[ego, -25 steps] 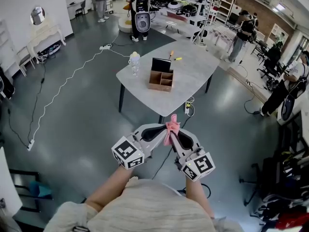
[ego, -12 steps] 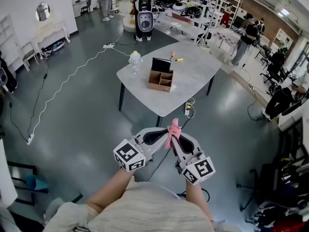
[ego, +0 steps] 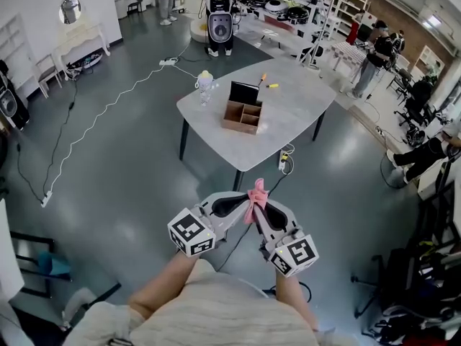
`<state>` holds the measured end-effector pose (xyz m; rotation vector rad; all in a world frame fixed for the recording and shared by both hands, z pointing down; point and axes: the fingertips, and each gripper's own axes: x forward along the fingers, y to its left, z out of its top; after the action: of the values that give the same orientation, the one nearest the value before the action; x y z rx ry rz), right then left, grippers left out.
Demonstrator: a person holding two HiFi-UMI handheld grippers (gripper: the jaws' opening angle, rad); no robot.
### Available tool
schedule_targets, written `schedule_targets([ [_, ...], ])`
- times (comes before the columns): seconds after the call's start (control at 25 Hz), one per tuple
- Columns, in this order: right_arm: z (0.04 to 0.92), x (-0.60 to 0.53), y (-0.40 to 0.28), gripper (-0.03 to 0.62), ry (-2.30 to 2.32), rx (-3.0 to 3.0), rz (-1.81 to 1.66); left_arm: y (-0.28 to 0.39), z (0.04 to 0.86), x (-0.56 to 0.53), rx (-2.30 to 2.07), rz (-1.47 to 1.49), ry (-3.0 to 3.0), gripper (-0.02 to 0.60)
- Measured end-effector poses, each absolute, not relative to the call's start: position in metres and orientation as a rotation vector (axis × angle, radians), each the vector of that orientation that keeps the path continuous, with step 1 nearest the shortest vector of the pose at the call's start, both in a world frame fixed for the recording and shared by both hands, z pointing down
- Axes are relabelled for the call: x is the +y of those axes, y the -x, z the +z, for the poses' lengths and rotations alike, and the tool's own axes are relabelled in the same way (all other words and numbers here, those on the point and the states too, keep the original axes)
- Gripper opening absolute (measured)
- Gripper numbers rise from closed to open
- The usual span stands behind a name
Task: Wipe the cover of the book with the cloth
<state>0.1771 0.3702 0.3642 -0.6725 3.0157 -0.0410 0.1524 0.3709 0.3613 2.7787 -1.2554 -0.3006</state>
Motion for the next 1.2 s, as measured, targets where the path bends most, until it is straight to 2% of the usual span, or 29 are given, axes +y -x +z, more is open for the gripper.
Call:
schedule_targets([
  [0.32, 0.37, 0.322, -0.145, 0.052, 0.714, 3.0, -0.066, -0.121, 0.367, 0.322, -1.208, -0.291, -2.784, 0.028],
  [1.0, 0.368, 0.185, -0.017, 0.052, 0.873, 2.953, -0.057, 0.007, 0.364, 0.182, -1.042, -0.312, -2.847, 0.028],
  [1.2, 0.37, 0.17, -0.007, 0.052, 0.898, 2.978, -0.047, 0.018, 0.367, 0.166, -1.016, -0.343, -2.835, 0.028],
])
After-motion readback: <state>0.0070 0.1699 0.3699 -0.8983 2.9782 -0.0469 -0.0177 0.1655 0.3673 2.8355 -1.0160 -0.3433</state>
